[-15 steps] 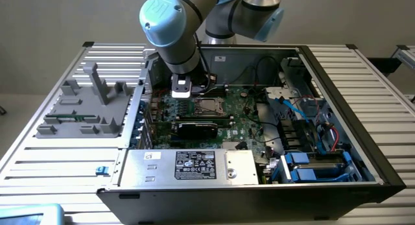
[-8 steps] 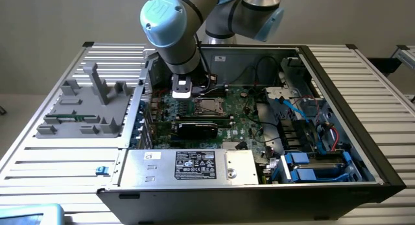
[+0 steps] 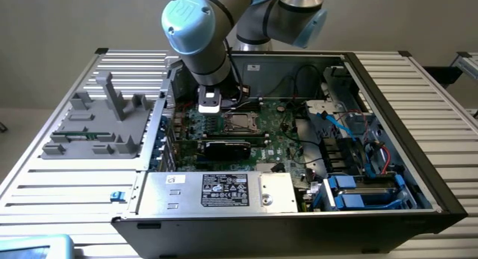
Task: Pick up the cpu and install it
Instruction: 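Install the first cpu locking lever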
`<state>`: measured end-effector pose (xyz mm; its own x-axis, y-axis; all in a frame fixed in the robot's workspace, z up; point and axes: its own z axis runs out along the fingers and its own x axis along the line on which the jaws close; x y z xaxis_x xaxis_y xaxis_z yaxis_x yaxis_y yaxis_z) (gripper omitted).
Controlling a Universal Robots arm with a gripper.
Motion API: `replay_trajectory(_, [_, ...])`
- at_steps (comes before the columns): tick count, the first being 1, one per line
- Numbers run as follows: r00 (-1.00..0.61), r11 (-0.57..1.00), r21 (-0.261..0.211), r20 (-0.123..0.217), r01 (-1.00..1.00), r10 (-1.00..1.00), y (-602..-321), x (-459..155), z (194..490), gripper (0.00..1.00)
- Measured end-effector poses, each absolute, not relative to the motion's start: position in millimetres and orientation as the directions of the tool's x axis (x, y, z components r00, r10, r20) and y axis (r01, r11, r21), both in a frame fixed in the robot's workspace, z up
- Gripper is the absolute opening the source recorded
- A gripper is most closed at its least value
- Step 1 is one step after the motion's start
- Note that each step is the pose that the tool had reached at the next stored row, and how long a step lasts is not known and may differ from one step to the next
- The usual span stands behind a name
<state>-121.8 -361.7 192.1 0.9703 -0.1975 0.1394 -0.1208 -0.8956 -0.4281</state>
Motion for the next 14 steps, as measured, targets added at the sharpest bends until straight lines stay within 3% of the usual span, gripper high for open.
replay_trajectory(14, [0.966, -0.892, -0.428, 0.136, -0.145, -0.222, -362.6, -118.7, 190.8, 0.11])
